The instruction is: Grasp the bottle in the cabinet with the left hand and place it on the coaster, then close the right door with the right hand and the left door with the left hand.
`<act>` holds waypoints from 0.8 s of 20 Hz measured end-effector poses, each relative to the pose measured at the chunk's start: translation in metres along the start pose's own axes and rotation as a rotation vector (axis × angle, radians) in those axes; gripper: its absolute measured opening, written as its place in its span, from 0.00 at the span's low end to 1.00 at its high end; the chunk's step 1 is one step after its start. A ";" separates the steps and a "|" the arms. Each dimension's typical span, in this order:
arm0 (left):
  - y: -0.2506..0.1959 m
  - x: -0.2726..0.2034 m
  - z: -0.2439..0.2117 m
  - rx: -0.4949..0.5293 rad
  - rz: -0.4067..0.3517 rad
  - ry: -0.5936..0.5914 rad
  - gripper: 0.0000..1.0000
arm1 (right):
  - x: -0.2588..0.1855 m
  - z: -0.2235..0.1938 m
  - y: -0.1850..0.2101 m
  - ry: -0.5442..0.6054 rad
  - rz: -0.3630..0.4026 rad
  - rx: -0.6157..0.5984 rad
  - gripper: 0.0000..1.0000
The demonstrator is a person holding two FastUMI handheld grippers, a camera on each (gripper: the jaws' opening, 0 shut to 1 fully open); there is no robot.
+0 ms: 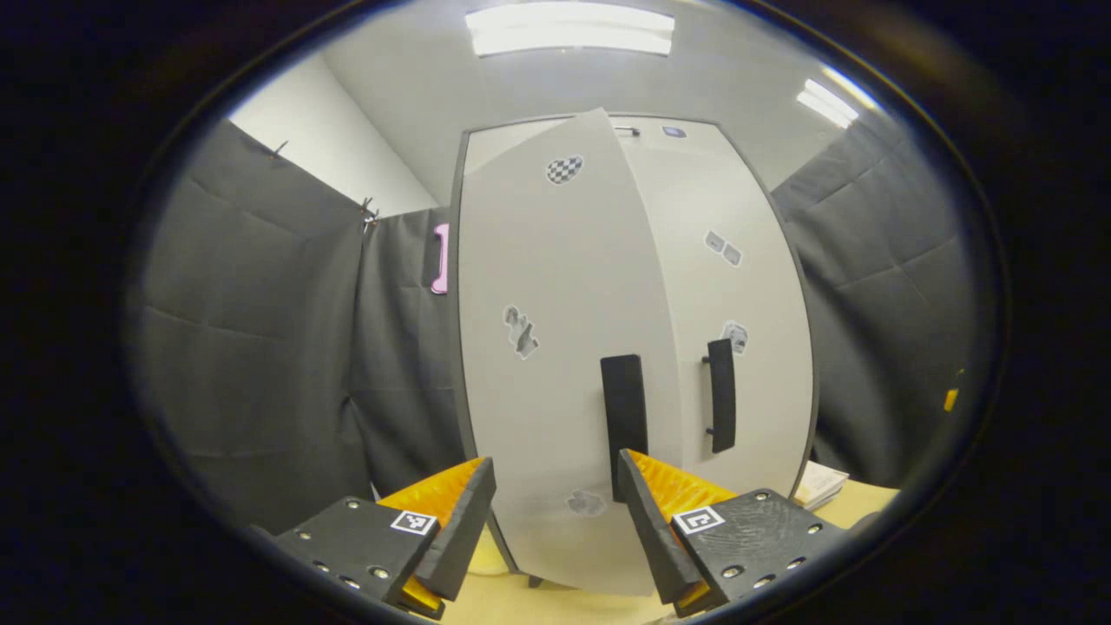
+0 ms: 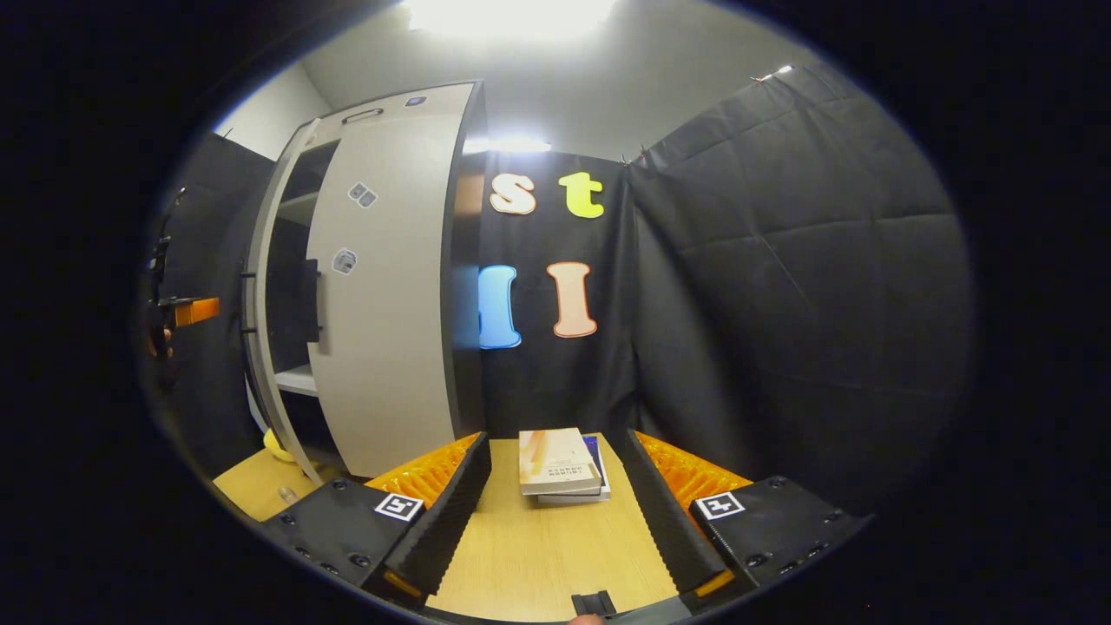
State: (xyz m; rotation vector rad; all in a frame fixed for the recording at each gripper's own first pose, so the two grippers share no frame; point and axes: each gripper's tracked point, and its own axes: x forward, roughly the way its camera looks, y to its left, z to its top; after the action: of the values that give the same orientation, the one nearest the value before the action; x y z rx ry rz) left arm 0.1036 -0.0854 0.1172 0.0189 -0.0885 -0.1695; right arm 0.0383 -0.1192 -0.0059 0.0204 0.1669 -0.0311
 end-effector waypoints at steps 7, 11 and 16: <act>0.020 -0.067 0.001 -0.011 0.047 0.004 0.83 | -0.014 0.027 0.031 -0.052 0.091 0.006 0.98; 0.036 -0.096 -0.001 -0.004 0.053 0.008 0.83 | -0.026 0.036 0.050 -0.071 0.105 0.008 0.94; 0.064 -0.128 -0.006 -0.004 0.069 0.021 0.83 | -0.042 0.046 0.073 -0.090 0.119 -0.004 0.94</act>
State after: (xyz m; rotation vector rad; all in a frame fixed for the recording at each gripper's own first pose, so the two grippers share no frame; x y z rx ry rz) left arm -0.0110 -0.0006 0.1015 0.0139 -0.0680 -0.1009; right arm 0.0067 -0.0457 0.0477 0.0252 0.0753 0.0872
